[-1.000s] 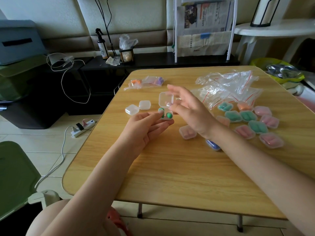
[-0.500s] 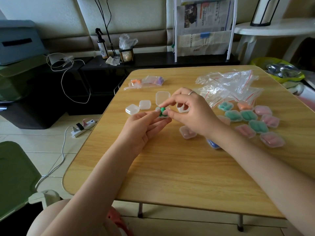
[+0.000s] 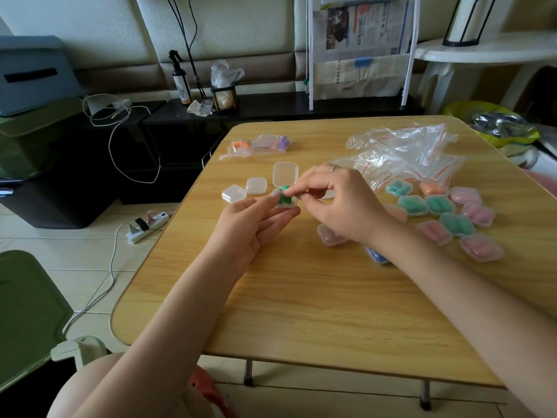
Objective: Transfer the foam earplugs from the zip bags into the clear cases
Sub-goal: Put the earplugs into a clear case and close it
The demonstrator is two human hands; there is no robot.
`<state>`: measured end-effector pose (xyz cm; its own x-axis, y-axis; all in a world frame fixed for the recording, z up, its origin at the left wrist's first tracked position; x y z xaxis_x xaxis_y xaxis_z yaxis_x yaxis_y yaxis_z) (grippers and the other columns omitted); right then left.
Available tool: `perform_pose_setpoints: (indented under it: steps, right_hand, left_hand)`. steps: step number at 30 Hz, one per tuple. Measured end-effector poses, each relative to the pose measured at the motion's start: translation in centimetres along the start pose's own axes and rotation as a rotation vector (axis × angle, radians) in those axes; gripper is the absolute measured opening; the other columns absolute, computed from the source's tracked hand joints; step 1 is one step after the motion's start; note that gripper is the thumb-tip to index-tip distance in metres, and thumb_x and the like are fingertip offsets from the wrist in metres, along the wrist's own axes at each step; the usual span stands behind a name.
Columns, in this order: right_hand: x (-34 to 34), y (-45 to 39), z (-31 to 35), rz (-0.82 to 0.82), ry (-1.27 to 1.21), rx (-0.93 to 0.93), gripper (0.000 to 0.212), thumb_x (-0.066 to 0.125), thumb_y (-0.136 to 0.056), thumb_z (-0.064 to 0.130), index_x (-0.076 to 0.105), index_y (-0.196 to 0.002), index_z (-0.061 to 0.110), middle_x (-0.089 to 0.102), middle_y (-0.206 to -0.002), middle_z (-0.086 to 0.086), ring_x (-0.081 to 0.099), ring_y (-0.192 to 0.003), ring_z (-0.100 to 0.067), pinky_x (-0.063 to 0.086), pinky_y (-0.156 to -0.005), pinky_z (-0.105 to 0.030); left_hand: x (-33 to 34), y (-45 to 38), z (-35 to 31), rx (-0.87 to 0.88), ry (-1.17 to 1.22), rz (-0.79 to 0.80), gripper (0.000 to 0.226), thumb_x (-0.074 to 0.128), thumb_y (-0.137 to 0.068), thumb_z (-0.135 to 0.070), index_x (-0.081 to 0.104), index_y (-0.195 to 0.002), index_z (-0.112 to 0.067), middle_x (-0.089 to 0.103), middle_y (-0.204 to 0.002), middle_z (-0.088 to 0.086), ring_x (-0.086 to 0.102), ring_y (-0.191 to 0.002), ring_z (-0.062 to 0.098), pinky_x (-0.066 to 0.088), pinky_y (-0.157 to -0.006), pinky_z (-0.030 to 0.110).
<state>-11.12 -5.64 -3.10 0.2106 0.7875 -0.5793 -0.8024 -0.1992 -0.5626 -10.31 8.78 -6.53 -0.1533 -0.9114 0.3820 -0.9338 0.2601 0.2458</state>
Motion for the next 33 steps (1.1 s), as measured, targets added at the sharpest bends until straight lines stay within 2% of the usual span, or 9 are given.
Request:
perform_pose_setpoints:
  steps: [3,6,9,14,17,25,29,31,33]
  right_hand:
    - [-0.3,-0.2,0.1,-0.06,-0.022,-0.004,0.03,0.056,-0.086,-0.002,0.072,-0.105,0.014,0.065,-0.095,0.002,0.058,-0.082,-0.012,0.047,-0.073,-0.019]
    - [0.1,-0.2,-0.3,-0.017,0.09,0.016,0.033,0.056,-0.088,0.0,0.069,-0.114,0.016,0.059,-0.103,0.008,0.048,-0.092,-0.006,0.038,-0.082,-0.008]
    - [0.4,0.0,-0.6,0.019,0.149,0.031,0.028,0.056,-0.089,0.001,0.072,-0.108,0.015,0.059,-0.103,0.005,0.043,-0.099,-0.005,0.029,-0.084,0.0]
    - [0.2,-0.1,-0.7,-0.021,0.164,0.029,0.023,0.058,-0.086,0.003,0.075,-0.099,0.013,0.063,-0.1,0.001,0.044,-0.096,-0.007,0.029,-0.082,0.0]
    - [0.1,-0.1,-0.7,-0.018,0.114,0.052,0.022,0.059,-0.086,0.005,0.075,-0.097,0.016,0.062,-0.099,0.004,0.047,-0.098,-0.007,0.031,-0.081,-0.002]
    - [0.2,-0.1,-0.4,-0.097,0.166,-0.039,0.028,0.056,-0.083,0.014,0.075,-0.102,0.015,0.065,-0.094,0.001,0.049,-0.091,-0.01,0.035,-0.082,-0.006]
    - [-1.5,-0.1,0.1,-0.276,0.023,-0.022,0.033,0.052,-0.086,0.007,0.07,-0.113,0.014,0.058,-0.088,0.001,0.052,-0.075,-0.012,0.044,-0.064,-0.021]
    - [-1.8,-0.3,-0.1,-0.264,-0.052,0.063,0.04,0.051,-0.089,0.007,0.059,-0.127,0.018,0.056,-0.098,0.004,0.052,-0.081,-0.006,0.045,-0.07,-0.014]
    - [-1.1,-0.3,-0.6,-0.139,-0.158,0.191,0.044,0.05,-0.095,0.009,0.049,-0.137,0.021,0.057,-0.115,0.006,0.053,-0.097,0.002,0.044,-0.08,-0.01]
  left_hand:
    - [0.1,0.1,0.0,0.001,-0.018,-0.005,0.024,0.06,-0.092,-0.013,0.059,-0.105,0.007,0.072,-0.094,0.021,0.072,-0.089,0.021,0.057,-0.075,0.022]
    - [0.2,0.2,0.0,0.0,-0.017,0.006,0.025,0.059,-0.092,-0.013,0.059,-0.107,0.007,0.072,-0.094,0.02,0.072,-0.087,0.02,0.057,-0.075,0.022]
    - [0.2,0.2,0.0,0.003,-0.016,0.018,0.03,0.059,-0.092,-0.013,0.058,-0.11,0.01,0.071,-0.096,0.022,0.072,-0.088,0.02,0.058,-0.072,0.02]
    - [0.2,0.2,0.0,0.0,-0.008,0.012,0.03,0.059,-0.092,-0.013,0.057,-0.111,0.01,0.071,-0.097,0.022,0.072,-0.086,0.02,0.058,-0.07,0.019]
    - [0.2,0.2,0.1,0.006,-0.003,0.011,0.03,0.059,-0.092,-0.013,0.058,-0.111,0.01,0.071,-0.095,0.022,0.072,-0.083,0.018,0.057,-0.065,0.017]
    - [0.1,0.0,0.0,0.006,0.001,0.006,0.026,0.059,-0.092,-0.013,0.059,-0.108,0.008,0.072,-0.091,0.02,0.072,-0.082,0.017,0.057,-0.066,0.017]
    - [0.2,0.0,0.0,0.003,-0.006,0.012,0.025,0.059,-0.092,-0.013,0.059,-0.106,0.007,0.073,-0.09,0.02,0.072,-0.081,0.016,0.057,-0.066,0.017]
    - [0.3,0.1,0.2,-0.004,-0.026,0.027,0.027,0.059,-0.091,-0.014,0.059,-0.107,0.008,0.072,-0.092,0.02,0.072,-0.083,0.016,0.057,-0.068,0.018]
    - [0.5,0.1,0.2,-0.009,-0.035,0.047,0.027,0.06,-0.091,-0.015,0.059,-0.106,0.007,0.072,-0.093,0.02,0.072,-0.085,0.017,0.057,-0.069,0.018]
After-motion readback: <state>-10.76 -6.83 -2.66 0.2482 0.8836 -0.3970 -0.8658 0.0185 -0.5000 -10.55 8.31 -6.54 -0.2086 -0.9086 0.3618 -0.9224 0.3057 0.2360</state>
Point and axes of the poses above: each hand's wrist, its own y-axis away from the middle knuckle, its own x-axis out of the palm, z = x × y, the point moved 5 cm from there along -y, towards the middle knuckle
